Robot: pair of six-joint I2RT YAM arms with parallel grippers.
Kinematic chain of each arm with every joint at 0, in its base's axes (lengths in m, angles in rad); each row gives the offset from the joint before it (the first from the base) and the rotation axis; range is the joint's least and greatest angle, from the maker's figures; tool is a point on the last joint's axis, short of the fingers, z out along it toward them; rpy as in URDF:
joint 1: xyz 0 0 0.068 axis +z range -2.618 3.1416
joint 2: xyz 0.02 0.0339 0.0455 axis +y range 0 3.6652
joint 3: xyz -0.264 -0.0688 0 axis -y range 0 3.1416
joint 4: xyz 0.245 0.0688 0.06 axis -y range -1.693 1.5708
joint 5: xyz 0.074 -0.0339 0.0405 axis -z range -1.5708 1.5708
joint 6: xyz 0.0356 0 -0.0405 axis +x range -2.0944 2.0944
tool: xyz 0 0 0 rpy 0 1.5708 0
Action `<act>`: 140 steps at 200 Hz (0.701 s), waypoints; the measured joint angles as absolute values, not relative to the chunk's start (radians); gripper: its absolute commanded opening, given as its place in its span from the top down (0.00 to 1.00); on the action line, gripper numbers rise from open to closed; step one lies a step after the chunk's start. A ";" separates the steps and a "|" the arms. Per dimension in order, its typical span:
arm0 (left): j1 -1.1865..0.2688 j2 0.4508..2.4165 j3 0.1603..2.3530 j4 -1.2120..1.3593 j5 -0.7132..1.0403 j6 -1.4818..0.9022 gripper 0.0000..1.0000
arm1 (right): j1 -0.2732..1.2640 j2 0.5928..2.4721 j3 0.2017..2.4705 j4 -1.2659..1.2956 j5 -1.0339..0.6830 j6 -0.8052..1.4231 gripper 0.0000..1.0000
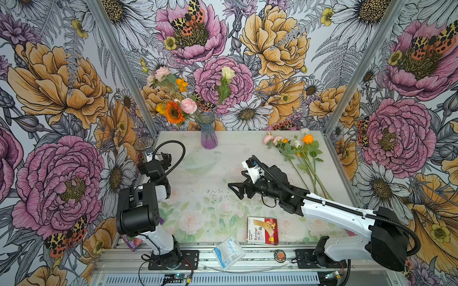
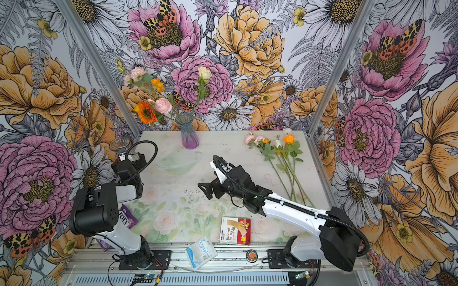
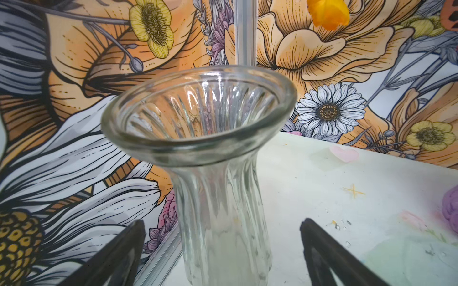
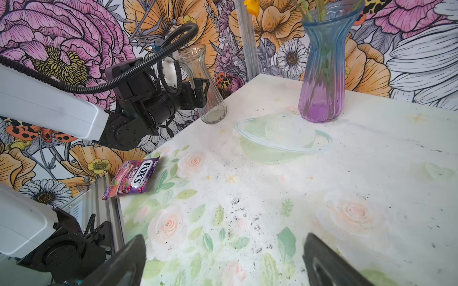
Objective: Arrange the flowers into the vase
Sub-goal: 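Move the left gripper to the clear glass vase and grasp it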
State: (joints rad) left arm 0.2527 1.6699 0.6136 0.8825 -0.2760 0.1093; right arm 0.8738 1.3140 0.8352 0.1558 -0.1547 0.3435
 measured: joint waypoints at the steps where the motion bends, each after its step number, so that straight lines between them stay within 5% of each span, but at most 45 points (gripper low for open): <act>1: 0.253 1.671 0.614 0.884 -0.275 0.109 0.01 | 0.874 1.315 0.835 0.156 -0.155 0.343 0.00; 140: 0.322 1.864 0.755 1.057 -0.135 0.139 0.01 | 0.803 1.485 0.870 0.230 -0.229 0.353 0.00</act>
State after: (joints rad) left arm 0.3218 1.8641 0.7547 1.0569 -0.1352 0.1390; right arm 0.8032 1.4853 0.8700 0.2302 -0.2287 0.3531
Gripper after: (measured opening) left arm 0.987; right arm 0.995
